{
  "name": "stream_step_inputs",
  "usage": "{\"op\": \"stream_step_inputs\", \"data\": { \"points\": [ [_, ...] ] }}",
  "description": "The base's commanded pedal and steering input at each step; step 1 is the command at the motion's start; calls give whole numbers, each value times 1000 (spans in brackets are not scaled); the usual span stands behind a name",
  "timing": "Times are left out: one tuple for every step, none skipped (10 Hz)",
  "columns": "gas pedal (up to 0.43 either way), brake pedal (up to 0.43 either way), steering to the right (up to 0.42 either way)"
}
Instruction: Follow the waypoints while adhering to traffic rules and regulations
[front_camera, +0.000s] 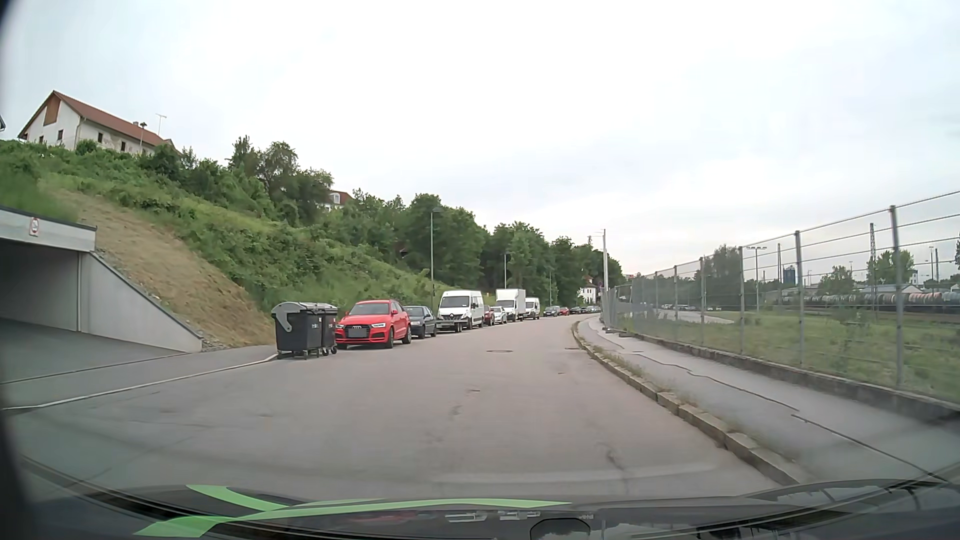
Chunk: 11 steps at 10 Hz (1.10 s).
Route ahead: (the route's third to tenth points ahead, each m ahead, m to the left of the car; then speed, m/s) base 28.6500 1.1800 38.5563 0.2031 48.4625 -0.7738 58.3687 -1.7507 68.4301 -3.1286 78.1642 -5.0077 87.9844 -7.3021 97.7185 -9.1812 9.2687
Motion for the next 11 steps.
{"op": "stream_step_inputs", "data": {
  "points": [
    [0,0,10],
    [0,0,10],
    [0,0,10],
    [0,0,10],
    [0,0,10],
    [0,0,9],
    [0,0,9],
    [0,0,9],
    [0,0,9],
    [0,0,9],
    [0,0,8]
  ]
}}
